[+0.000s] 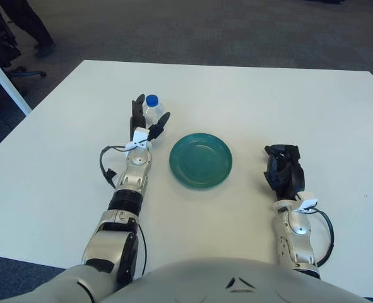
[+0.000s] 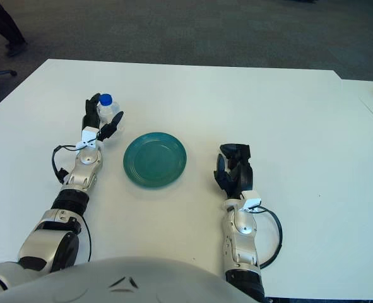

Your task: Put the bottle into the plate.

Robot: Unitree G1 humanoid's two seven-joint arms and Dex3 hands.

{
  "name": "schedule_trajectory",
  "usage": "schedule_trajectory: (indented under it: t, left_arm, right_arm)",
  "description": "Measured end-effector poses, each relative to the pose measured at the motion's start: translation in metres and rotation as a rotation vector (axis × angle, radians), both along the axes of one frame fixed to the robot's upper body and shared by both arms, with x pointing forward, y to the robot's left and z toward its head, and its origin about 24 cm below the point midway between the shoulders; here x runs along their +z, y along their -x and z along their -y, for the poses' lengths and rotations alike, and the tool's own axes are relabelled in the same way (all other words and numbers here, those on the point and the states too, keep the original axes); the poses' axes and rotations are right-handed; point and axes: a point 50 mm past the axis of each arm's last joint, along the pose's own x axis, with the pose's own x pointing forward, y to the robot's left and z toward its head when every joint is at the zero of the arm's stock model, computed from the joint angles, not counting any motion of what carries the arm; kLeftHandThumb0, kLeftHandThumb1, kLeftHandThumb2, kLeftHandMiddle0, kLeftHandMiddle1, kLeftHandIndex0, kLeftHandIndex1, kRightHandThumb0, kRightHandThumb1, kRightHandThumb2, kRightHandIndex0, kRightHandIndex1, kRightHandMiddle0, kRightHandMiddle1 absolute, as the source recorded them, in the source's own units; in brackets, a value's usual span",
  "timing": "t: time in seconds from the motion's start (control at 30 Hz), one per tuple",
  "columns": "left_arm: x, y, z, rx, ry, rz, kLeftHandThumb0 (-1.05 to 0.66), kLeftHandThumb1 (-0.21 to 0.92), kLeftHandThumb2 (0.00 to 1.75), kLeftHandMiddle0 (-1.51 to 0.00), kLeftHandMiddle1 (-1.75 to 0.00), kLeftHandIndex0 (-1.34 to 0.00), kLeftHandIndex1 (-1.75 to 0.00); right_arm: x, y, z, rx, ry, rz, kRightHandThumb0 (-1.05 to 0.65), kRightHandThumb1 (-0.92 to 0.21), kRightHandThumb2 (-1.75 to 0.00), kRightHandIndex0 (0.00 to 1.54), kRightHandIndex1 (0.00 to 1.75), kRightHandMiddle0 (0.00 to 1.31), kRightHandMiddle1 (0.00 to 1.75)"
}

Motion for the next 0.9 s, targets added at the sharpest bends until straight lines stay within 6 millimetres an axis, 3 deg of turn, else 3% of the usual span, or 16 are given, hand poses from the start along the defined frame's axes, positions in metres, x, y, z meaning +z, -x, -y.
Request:
schedule_trajectory:
  t: [0.13, 0.2, 0.27, 0.3, 0.33, 0.4, 0.43, 0.47, 0.53, 0.63, 0.73, 0.9]
  left_arm:
    - [0.002, -0.006, 0.004, -0.016, -0.01, -0.007, -0.99, 0.92, 0.11, -0.34, -0.06, 0.0, -0.8]
    - [0.003, -0.009, 0.007, -0.028, -0.025, -0.013, -0.96, 0.92, 0.09, -0.27, -0.52, -0.04, -1.09]
    - [0.005, -0.012, 0.009, -0.04, -0.051, -0.014, -0.96, 0.92, 0.09, -0.22, -0.74, -0.04, -1.2]
    - [0.006, -0.014, 0.01, -0.047, -0.062, -0.013, -0.94, 0.92, 0.08, -0.24, -1.09, -0.06, -1.39]
    - [0.007, -0.015, 0.011, -0.052, -0.075, -0.01, -0.94, 0.92, 0.08, -0.25, -1.22, -0.06, -1.46]
    - [0.009, -0.016, 0.012, -0.062, -0.106, -0.003, -0.88, 0.9, 0.06, -0.48, -1.53, -0.25, -1.63]
    - [0.009, -0.017, 0.013, -0.068, -0.122, 0.0, -0.8, 0.89, 0.05, -0.53, -1.57, -0.32, -1.65]
    - [0.009, -0.018, 0.014, -0.077, -0.144, 0.0, -0.6, 0.86, 0.13, -0.68, -1.64, -0.47, -1.69]
    - [0.009, -0.02, 0.016, -0.093, -0.181, -0.005, -0.38, 0.62, 0.59, -0.86, -1.7, -0.64, -1.72]
    - [0.01, -0.021, 0.017, -0.103, -0.208, -0.011, -0.23, 0.47, 0.91, -1.01, -1.73, -0.78, -1.74]
    - [0.01, -0.021, 0.018, -0.102, -0.213, -0.021, -0.14, 0.4, 1.07, -1.11, -1.74, -0.87, -1.74]
    - [0.014, -0.018, 0.023, -0.097, -0.206, -0.004, -0.08, 0.35, 1.17, -1.2, -1.75, -0.93, -1.75]
  right_arm:
    - [0.0, 0.0, -0.001, 0.003, 0.0, 0.002, -0.35, -0.92, -0.53, 0.53, 0.93, 0.19, 1.75]
    - [0.0, -0.001, -0.001, 0.005, -0.001, 0.004, -0.35, -0.92, -0.53, 0.53, 0.93, 0.19, 1.75]
    - [0.0, -0.002, -0.002, 0.008, -0.001, 0.007, -0.35, -0.92, -0.53, 0.53, 0.93, 0.19, 1.75]
    - [0.0, -0.002, -0.002, 0.009, -0.001, 0.008, -0.35, -0.92, -0.53, 0.53, 0.93, 0.19, 1.75]
    - [0.0, -0.002, -0.003, 0.01, -0.001, 0.009, -0.35, -0.92, -0.53, 0.53, 0.93, 0.19, 1.75]
    - [0.0, -0.003, -0.003, 0.014, -0.002, 0.011, -0.35, -0.92, -0.53, 0.53, 0.93, 0.19, 1.75]
    - [0.0, -0.003, -0.003, 0.016, -0.002, 0.011, -0.35, -0.92, -0.52, 0.53, 0.93, 0.19, 1.75]
    - [-0.001, -0.003, -0.003, 0.017, -0.001, 0.013, -0.35, -0.92, -0.52, 0.53, 0.93, 0.19, 1.75]
    - [-0.001, -0.002, -0.004, 0.017, 0.0, 0.017, -0.35, -0.92, -0.52, 0.53, 0.93, 0.19, 1.75]
    - [-0.001, -0.002, -0.004, 0.017, 0.0, 0.019, -0.35, -0.92, -0.52, 0.53, 0.93, 0.19, 1.75]
    - [-0.001, -0.002, -0.004, 0.017, 0.0, 0.02, -0.35, -0.92, -0.52, 0.53, 0.93, 0.19, 1.75]
    - [-0.001, -0.002, -0.003, 0.017, 0.0, 0.02, -0.35, -0.92, -0.52, 0.52, 0.94, 0.19, 1.75]
